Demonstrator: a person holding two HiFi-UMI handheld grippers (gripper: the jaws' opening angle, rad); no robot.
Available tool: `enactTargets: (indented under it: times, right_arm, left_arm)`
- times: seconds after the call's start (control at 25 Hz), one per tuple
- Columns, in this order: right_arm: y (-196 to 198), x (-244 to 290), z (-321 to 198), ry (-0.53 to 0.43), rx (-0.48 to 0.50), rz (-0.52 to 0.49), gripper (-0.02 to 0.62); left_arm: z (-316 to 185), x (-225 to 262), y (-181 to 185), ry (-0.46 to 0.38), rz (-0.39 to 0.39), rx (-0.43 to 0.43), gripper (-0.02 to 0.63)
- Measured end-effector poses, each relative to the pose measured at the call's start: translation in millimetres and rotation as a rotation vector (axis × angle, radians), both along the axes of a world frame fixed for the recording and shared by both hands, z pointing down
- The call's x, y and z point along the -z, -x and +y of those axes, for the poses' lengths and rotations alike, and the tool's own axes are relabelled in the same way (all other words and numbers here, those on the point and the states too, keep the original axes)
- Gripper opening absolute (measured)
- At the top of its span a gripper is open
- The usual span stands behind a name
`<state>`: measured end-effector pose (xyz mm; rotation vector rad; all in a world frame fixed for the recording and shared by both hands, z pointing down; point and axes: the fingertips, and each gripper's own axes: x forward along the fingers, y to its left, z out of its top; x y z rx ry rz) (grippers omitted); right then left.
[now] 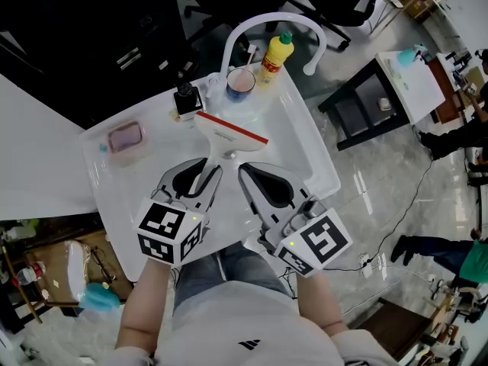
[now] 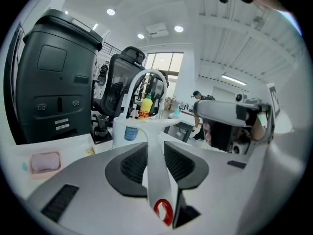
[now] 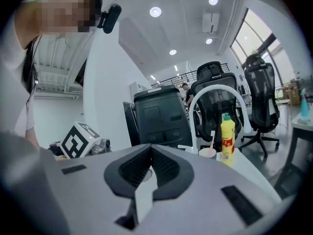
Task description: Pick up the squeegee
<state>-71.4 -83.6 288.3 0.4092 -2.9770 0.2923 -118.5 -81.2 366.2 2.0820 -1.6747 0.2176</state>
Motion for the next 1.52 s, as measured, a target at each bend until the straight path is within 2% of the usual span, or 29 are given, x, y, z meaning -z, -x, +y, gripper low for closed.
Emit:
enactTargets:
  times: [0.6,1.52]
  right_arm:
    - [16,9,15,-0.026,0.101,-0.009,0.009]
    - [25,20,39,-0.048,0.18,-0.024,0.009]
  left_arm:
    - [21,52,10,-0.152,-0.021,0.081,0.112]
    - [58,97,11,-0.301,-0.037,0.153,0.112]
